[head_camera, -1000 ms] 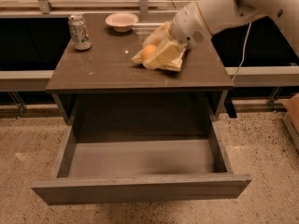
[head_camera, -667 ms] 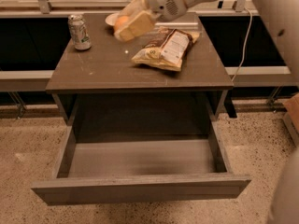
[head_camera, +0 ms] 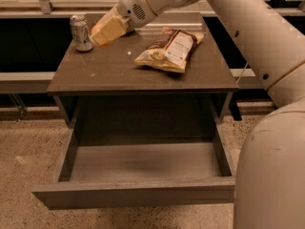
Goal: Pick orange from top drawer and place on counter
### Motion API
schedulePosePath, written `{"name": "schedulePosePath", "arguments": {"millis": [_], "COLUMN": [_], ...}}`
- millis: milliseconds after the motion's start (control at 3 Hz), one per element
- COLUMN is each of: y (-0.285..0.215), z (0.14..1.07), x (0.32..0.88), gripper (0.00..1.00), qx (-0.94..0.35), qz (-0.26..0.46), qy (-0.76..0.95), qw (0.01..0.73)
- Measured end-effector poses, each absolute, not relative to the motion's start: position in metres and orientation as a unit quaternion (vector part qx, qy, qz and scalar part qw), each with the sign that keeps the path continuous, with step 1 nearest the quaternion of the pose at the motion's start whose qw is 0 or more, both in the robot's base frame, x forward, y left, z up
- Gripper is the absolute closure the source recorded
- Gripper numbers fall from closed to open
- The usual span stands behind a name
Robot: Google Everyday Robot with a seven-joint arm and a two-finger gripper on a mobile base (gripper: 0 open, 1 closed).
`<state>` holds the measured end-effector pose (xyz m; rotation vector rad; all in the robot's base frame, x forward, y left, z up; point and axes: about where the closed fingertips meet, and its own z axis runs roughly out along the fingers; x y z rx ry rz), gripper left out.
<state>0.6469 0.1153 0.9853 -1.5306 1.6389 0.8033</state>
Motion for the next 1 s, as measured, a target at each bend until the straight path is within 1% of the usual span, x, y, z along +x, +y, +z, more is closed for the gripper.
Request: {"name": "schedulePosePath", "arguments": {"millis": [333,1000], "y": [0.118,0.131], "z": [0.98,0.934], "x": [0.649,0.674], "gripper": [1.0,1.0], "qx": [-0.596,-0.578], "qz": [0.311,0.299], "qy": [0.642,0.65], "qw": [0.368,0.393]}}
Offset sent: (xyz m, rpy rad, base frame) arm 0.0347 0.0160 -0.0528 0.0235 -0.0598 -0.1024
